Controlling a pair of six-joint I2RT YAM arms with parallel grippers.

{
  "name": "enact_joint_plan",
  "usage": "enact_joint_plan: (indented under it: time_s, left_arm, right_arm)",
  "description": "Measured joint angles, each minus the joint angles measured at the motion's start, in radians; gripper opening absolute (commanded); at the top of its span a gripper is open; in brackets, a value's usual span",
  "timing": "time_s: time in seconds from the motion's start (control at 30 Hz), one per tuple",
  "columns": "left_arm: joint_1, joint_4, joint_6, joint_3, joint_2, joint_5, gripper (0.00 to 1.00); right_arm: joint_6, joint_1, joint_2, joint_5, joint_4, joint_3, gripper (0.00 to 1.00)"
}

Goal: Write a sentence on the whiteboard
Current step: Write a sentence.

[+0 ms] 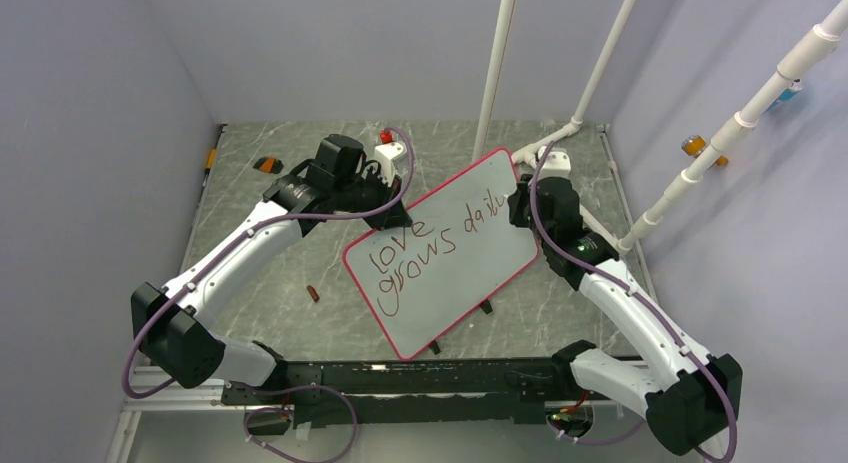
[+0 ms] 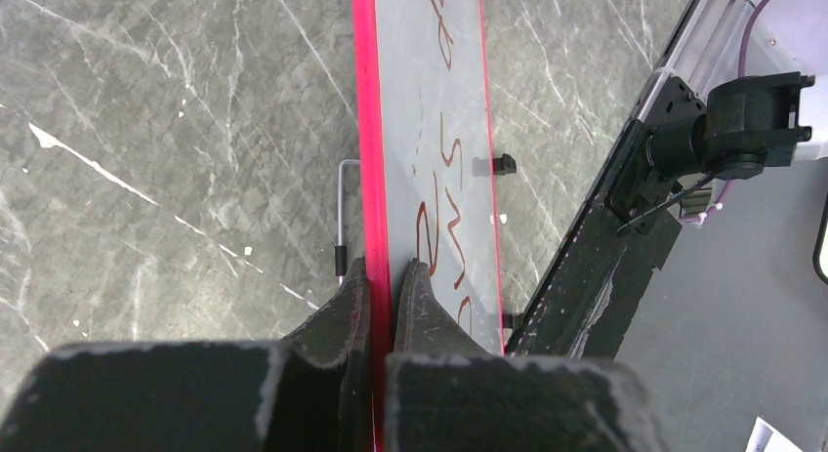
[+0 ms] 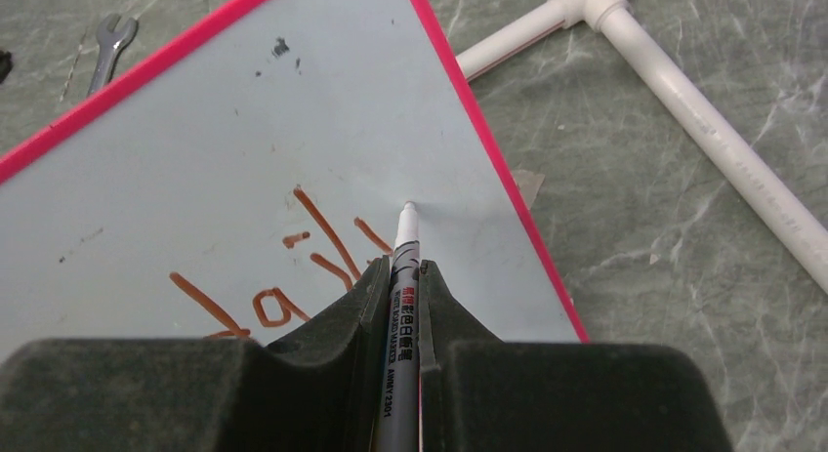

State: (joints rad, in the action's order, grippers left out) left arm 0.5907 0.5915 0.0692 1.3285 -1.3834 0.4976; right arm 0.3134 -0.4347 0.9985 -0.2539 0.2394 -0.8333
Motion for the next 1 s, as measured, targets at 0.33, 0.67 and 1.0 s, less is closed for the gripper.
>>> enact_joint_plan:
  time_s: [0.33, 0.67, 1.0]
  left_arm:
    - [0.000, 0.003, 0.000, 0.000, 0.000, -0.003, 0.00]
    - [0.000, 0.003, 0.001, 0.000, 0.000, -0.003, 0.00]
    - [0.000, 0.004, 0.004, 0.000, 0.000, -0.008, 0.00]
  right_arm:
    - [-0.019, 0.002, 0.048, -0.003, -0.008, -0.055, 0.00]
    - [-0.018, 0.004, 0.042, 0.002, -0.023, -0.040, 0.00]
    - [-0.014, 0.004, 0.008, 0.002, -0.031, 0.035, 0.00]
